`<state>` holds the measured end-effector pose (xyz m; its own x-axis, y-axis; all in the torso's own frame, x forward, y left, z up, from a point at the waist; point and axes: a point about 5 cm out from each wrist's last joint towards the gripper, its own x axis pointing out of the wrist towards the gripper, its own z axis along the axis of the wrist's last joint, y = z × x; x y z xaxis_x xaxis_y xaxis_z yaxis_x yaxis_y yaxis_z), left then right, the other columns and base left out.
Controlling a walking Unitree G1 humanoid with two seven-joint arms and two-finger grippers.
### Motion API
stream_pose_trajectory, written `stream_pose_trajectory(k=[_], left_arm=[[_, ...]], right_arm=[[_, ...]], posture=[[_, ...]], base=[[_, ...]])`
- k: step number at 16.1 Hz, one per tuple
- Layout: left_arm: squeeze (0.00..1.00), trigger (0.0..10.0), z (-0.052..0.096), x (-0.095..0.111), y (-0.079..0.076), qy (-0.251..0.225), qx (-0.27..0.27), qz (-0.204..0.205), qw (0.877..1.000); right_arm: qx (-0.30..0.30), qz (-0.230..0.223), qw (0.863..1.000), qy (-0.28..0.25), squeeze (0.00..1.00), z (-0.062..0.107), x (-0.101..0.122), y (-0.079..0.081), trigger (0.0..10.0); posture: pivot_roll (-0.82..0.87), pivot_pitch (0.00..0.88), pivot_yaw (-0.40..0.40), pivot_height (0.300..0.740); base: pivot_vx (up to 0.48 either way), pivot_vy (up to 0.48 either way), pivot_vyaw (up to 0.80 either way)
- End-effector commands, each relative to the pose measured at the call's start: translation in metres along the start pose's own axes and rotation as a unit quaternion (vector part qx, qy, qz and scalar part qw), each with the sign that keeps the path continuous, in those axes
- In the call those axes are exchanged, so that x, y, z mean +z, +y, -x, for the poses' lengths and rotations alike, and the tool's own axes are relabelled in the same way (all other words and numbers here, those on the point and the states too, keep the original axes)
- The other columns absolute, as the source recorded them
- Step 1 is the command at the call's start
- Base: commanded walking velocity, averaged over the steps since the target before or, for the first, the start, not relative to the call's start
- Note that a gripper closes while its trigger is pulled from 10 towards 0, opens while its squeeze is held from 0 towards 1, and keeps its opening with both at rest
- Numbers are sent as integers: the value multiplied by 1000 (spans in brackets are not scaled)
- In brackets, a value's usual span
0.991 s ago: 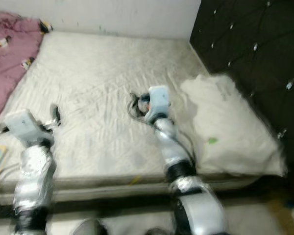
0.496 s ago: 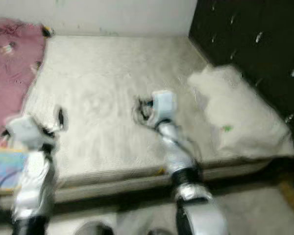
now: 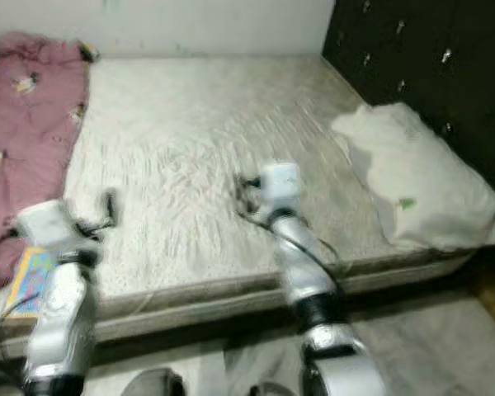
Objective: Clean up the room
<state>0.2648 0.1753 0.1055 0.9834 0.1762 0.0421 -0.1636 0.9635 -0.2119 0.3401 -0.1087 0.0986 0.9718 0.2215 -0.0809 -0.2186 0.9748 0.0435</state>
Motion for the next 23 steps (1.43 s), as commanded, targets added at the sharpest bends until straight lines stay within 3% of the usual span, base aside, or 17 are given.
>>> stream_pose_trajectory(k=[1,10,18,23], left_arm=[[0,10000,-2,3,4,-1,7,-12,1000],[0,10000,-6,5,4,-2,20,-15,1000],[0,10000,-6,9,0,-21,5,-16,1000],[0,10000,-6,9,0,-20,3,-16,1000]], right_arm=[[15,-4,1000,-7,0,-3,6,9,10000],[33,1,999,12,0,-5,5,12,10000],[51,22,998,11,0,-5,5,18,10000],[49,19,999,13,0,-6,5,19,10000]], posture=[[99,20,-79,740],[103,11,-90,740],[103,10,-88,740],[103,17,-84,740]], base=[[0,472,0],[0,427,0],[0,0,0],[268,0,0]])
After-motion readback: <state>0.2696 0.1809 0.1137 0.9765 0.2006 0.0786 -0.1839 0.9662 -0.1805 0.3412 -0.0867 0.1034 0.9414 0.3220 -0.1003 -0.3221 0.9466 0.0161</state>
